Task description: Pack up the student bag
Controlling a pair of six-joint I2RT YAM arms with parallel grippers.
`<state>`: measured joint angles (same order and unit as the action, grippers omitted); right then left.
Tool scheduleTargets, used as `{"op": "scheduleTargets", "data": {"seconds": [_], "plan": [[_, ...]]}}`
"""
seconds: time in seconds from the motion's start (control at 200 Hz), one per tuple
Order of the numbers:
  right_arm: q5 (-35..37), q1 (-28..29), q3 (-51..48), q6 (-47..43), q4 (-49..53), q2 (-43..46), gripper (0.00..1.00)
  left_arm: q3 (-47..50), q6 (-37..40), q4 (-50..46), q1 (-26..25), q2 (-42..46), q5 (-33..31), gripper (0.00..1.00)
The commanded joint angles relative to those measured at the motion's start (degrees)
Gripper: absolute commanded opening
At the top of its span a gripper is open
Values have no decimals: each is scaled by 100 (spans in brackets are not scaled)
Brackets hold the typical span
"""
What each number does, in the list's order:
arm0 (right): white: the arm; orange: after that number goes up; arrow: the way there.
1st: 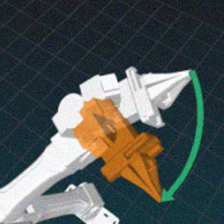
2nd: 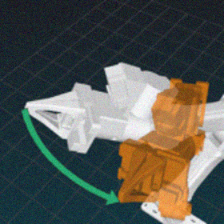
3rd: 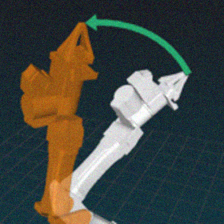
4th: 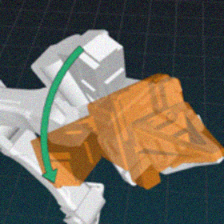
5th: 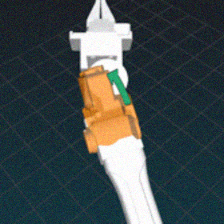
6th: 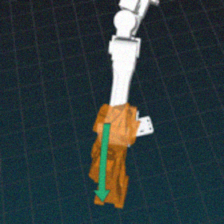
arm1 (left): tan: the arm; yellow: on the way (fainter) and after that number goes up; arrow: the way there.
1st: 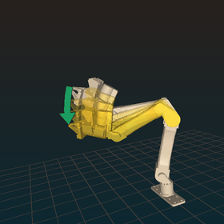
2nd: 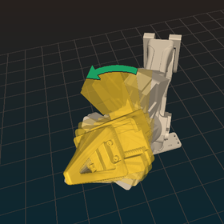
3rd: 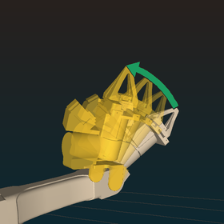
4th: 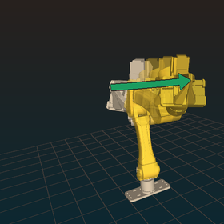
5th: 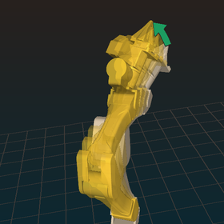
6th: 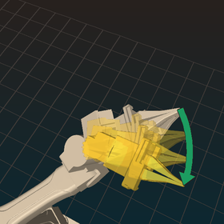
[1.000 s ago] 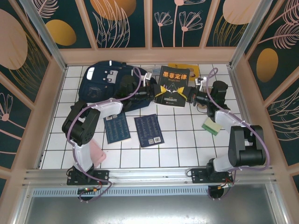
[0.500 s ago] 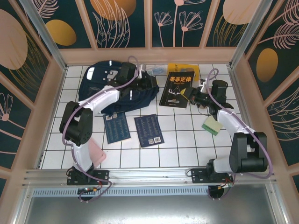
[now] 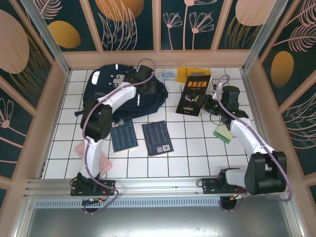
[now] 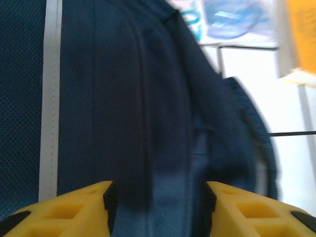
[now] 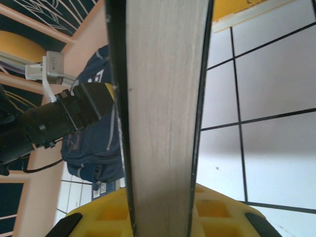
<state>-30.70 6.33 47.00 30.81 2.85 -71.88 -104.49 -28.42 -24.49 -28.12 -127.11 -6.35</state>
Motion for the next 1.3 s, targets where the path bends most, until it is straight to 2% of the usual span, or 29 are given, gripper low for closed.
{"op": "scheduleTargets", "data": {"seconds": [0.0, 0.11, 0.18, 0.32, 0.48, 0.68, 0.79, 0.991, 1.156, 1.296], "plan": [[168, 46, 308, -233, -144, 130, 0, -407, 306, -639, -18, -339, -620, 51], [152, 53, 308, -233, -160, 96, 0, -605, 402, -827, -15, -627, -880, 50], [86, 65, 338, -224, -175, 23, 0, -681, 423, -922, -27, -787, -915, 45], [-42, 133, 490, -226, -196, -179, 0, -771, 391, -1032, -35, -778, -1091, 0], [56, 348, 574, -183, -470, -306, 0, -681, 449, -953, -43, -106, -1176, 0], [-78, 575, 824, 8, -853, -716, 0, -600, 678, -935, -36, 716, -969, 0], [-189, 700, 1007, 109, -1040, -969, 0, -622, 891, -928, -27, 1047, -576, 0], [-525, 811, 1218, 691, -1723, -1516, 0, -1247, 1296, -1382, 3, 1365, 95, 0], [-556, 1127, 1446, 1026, -2255, -2034, 0, -1180, 1574, -1283, 102, 1804, 623, 0], [-543, 1358, 1504, 1627, -3079, -2574, 0, -920, 1433, -969, 315, 2133, 1182, 0]]}}
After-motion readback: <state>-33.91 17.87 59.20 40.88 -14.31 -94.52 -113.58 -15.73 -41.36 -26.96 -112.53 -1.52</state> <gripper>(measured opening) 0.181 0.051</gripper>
